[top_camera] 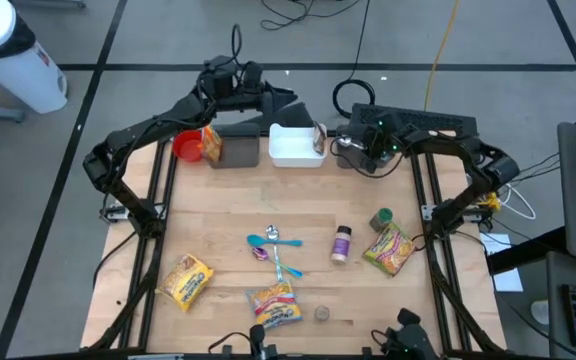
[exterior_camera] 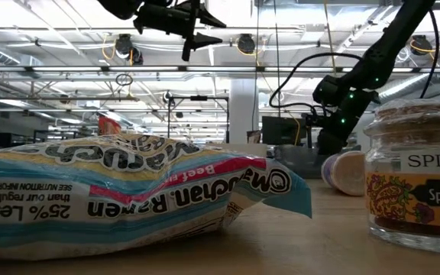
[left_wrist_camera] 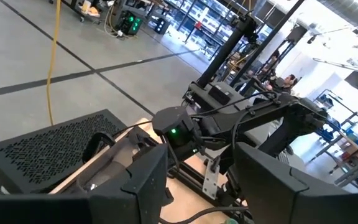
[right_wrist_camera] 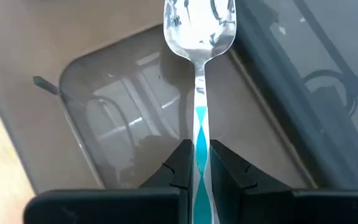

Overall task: Pick & Place Food Item
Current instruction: Put the top light blue spoon into the right black bin

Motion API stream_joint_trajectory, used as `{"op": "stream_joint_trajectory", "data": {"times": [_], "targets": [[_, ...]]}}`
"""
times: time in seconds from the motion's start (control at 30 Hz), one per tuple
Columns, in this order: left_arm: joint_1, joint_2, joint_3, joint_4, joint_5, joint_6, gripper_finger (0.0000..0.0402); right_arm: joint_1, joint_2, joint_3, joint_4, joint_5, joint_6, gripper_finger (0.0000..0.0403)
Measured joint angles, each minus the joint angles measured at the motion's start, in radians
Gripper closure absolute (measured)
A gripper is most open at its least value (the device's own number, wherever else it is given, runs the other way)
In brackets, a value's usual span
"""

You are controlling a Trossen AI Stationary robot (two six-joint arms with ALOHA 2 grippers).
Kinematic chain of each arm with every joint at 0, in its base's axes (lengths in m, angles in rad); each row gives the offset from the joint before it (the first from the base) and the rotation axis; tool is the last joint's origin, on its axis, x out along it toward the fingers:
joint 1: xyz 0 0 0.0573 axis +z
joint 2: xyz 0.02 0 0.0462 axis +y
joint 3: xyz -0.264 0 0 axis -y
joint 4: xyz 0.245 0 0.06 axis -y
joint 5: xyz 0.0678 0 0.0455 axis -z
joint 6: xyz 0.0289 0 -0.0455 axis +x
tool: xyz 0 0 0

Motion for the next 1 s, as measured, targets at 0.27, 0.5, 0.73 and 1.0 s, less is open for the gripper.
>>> {"op": "stream_joint_trajectory", "data": {"times": [0.27, 0.5, 0.73, 1.0], "targets": [[-0.010, 0.000, 0.000, -0.005, -0.001, 0.000, 0.0206, 0.009, 0.030, 0.001, 0.001, 0.003, 0.016, 0.0381], [-0.012, 0.000, 0.000, -0.009, -0.001, 0.000, 0.0206, 0.010, 0.032, 0.001, 0.011, 0.008, 0.027, 0.0374], [-0.012, 0.000, 0.000, -0.009, -0.001, 0.000, 0.0206, 0.014, 0.032, 0.001, 0.052, 0.033, 0.028, 0.0327], [-0.012, 0.000, 0.000, -0.015, -0.002, 0.003, 0.0206, 0.014, 0.024, 0.001, 0.059, 0.033, 0.028, 0.0278]]}}
